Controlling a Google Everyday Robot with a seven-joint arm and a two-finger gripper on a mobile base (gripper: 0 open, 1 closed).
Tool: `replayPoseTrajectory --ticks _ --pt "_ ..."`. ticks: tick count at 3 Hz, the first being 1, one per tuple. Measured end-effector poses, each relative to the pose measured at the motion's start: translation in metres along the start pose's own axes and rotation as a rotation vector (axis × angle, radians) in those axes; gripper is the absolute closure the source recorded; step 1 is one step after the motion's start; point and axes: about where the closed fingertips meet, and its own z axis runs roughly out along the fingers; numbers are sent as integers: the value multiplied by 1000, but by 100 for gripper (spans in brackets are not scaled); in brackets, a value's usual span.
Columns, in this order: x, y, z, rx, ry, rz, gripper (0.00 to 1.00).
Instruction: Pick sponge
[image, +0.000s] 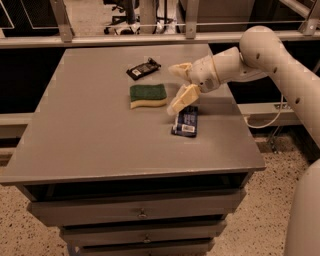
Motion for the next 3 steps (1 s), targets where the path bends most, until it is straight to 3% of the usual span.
replayPoseTrajectory --ticks 3 --pt "-2 -9 28 -19 18 31 0"
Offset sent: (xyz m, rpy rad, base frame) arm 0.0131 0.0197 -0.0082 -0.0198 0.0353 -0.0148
